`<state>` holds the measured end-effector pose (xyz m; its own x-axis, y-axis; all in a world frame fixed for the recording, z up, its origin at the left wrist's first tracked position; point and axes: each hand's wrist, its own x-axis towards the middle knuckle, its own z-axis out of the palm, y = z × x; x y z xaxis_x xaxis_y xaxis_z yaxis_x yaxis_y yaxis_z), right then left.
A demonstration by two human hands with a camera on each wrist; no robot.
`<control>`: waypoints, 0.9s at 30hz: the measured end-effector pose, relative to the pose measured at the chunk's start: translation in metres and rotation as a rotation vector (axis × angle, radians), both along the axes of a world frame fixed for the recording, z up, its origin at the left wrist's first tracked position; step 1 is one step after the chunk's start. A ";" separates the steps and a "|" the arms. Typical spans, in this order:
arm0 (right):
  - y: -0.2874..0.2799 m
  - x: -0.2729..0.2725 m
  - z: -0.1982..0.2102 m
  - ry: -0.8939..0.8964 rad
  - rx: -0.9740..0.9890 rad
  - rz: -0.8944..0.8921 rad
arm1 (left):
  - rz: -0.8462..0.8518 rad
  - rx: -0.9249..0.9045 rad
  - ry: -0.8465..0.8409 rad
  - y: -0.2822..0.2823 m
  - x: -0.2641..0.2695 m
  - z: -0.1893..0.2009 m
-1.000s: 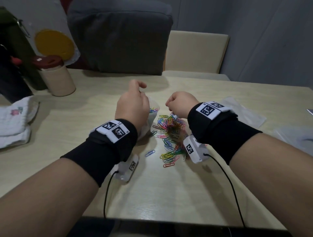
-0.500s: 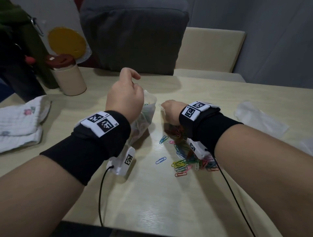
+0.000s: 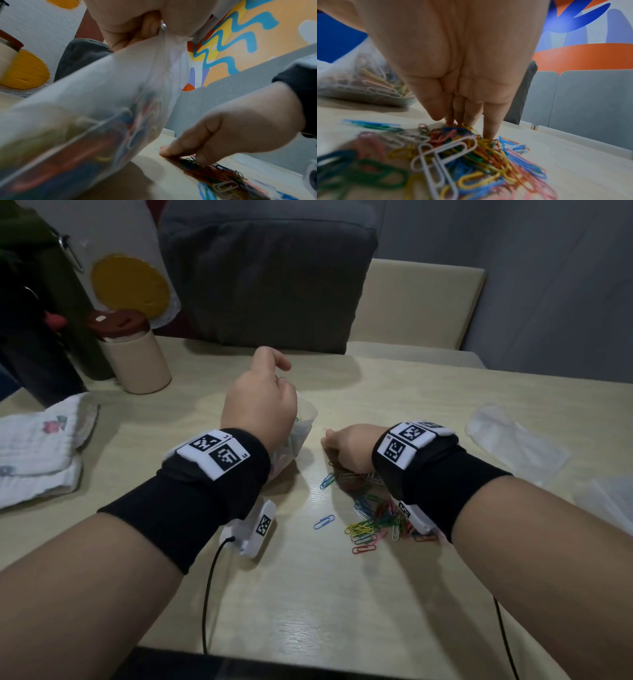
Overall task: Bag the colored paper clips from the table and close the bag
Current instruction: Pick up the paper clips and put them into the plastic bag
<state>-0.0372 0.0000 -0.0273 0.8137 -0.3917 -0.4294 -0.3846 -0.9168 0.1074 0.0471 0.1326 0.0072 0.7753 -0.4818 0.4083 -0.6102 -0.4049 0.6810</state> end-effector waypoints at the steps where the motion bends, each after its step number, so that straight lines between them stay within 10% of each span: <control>1: 0.003 -0.003 0.002 0.030 0.005 0.003 | -0.004 0.003 0.003 0.000 -0.002 -0.001; 27: 0.059 -0.070 0.012 -0.165 0.118 0.261 | -0.083 0.157 -0.088 0.002 -0.027 -0.006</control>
<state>-0.1075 0.0588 -0.0148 0.9425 -0.1164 -0.3134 -0.1387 -0.9891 -0.0498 0.0202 0.1347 0.0014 0.6949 -0.6059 0.3873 -0.7003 -0.4478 0.5559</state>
